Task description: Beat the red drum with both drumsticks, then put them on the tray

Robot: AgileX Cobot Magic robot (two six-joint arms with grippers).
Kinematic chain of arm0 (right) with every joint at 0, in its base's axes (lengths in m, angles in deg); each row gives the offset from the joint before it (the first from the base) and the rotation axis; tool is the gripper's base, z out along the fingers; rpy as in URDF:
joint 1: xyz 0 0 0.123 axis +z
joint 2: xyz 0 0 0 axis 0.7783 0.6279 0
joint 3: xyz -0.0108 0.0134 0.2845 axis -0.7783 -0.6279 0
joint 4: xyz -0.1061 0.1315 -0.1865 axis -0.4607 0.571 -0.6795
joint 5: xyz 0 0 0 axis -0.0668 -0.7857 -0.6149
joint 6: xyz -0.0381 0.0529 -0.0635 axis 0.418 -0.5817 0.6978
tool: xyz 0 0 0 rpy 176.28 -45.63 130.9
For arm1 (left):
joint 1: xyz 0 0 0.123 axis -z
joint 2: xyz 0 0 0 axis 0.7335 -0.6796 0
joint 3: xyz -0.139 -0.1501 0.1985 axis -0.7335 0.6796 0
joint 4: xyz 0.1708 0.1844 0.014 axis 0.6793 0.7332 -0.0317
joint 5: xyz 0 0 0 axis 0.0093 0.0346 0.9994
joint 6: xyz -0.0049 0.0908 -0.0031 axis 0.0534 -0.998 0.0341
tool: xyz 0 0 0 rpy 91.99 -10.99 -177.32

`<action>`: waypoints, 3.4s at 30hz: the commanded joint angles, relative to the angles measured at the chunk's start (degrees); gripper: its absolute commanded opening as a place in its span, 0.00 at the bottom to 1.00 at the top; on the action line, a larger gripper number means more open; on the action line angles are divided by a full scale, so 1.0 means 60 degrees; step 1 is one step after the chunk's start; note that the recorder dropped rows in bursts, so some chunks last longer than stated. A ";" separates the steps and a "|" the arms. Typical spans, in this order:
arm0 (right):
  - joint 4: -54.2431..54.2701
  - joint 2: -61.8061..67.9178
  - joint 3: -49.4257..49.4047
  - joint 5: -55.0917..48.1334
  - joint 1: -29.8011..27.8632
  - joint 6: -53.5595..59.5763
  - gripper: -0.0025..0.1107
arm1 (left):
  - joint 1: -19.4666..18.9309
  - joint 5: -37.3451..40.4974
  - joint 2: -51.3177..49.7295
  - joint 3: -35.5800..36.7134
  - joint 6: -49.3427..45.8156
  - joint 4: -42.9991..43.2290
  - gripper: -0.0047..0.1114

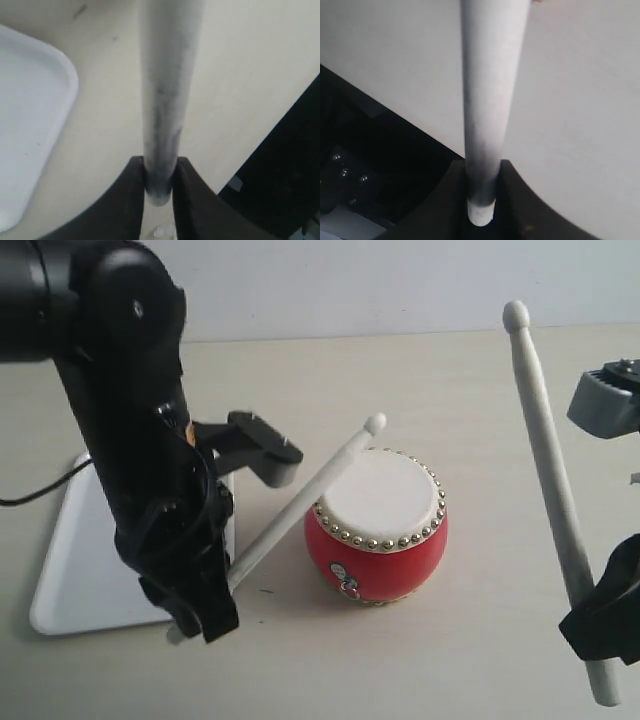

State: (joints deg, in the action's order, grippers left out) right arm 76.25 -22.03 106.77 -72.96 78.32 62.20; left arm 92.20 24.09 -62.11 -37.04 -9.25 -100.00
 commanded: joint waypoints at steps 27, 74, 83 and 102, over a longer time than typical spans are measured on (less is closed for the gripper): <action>0.3720 0.4367 0.1887 0.1011 0.0569 0.2297 0.02 | -0.3660 -0.1756 0.7618 0.4916 0.0816 -0.1820 0.04; 0.2384 1.3741 1.1625 0.0044 0.2575 -0.3308 0.02 | -0.7112 -0.0773 -0.0988 0.1522 0.0057 -0.3005 0.04; 0.2385 1.3778 1.1625 0.0044 0.2575 -0.3347 0.02 | -0.7112 -0.0539 -0.1403 0.1522 0.0037 -0.3041 0.04; 0.2600 1.3912 1.1625 0.0044 0.2575 -0.3382 0.02 | -0.7112 -0.0525 -0.1918 0.1354 -0.0165 -0.3041 0.04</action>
State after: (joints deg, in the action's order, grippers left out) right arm 91.31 61.36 176.08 -72.79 93.68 41.87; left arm 49.63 20.81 -73.58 -27.95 -9.97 -117.90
